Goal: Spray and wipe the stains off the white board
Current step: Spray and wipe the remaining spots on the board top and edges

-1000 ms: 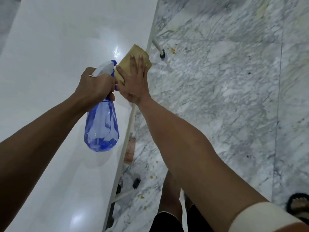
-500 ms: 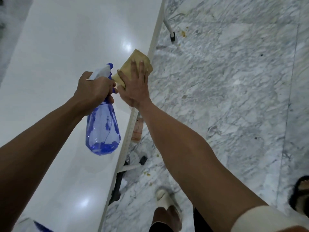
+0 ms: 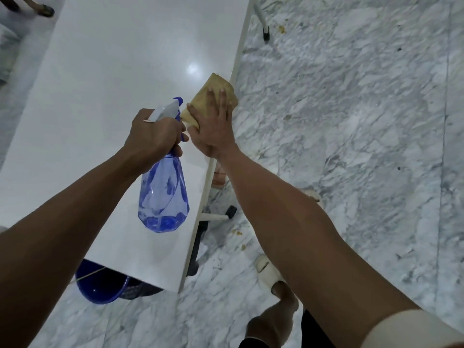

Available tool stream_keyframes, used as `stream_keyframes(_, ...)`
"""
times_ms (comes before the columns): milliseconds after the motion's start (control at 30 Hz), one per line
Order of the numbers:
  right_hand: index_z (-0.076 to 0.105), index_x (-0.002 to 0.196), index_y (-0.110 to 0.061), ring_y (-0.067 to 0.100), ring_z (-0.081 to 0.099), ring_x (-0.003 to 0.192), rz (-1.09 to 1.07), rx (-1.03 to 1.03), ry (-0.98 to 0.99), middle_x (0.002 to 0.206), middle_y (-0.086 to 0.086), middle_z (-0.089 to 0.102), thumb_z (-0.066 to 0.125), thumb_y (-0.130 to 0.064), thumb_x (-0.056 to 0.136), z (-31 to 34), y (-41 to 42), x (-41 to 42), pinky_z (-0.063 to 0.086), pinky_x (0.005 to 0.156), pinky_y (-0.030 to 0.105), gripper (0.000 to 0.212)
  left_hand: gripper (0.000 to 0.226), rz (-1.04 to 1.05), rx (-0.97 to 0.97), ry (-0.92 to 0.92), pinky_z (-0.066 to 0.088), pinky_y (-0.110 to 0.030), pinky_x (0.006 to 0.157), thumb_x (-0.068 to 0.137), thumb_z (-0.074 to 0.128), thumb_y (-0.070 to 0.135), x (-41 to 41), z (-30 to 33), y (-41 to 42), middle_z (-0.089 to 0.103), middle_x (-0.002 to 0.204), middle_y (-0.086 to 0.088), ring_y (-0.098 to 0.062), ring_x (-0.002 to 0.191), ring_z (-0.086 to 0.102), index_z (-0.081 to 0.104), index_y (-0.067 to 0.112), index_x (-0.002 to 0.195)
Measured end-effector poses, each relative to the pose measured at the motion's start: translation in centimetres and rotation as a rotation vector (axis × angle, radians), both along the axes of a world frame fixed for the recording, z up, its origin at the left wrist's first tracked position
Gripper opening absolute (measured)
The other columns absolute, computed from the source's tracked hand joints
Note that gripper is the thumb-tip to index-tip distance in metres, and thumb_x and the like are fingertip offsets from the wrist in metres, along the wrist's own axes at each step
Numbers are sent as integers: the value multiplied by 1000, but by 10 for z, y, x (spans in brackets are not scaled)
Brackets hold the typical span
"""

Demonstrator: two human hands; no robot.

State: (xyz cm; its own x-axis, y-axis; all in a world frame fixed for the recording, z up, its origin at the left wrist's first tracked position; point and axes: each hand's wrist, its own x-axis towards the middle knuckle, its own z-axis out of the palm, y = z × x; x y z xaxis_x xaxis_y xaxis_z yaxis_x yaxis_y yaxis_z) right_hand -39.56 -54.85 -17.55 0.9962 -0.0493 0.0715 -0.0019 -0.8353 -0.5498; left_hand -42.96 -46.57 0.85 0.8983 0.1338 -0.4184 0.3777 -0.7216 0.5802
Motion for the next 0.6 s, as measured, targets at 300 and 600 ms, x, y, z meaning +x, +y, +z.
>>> stream_keyframes(300,43,148,-34,45,-9,149,-11,41,-2,164,18,9,27,-50,87,-1,53,-88,7,117,63,65,25,-7,-12,4,60,-38,67,78,49,-1,-79,-9,64,73,86,-15,-18,46,59,65,0,96)
stream_keyframes(600,45,147,-32,45,-8,149,28,71,-15,164,19,9,43,-45,88,2,91,-159,7,118,62,60,25,48,-62,15,56,-33,61,78,49,-3,-148,-15,100,72,88,-18,-20,46,59,65,-3,98)
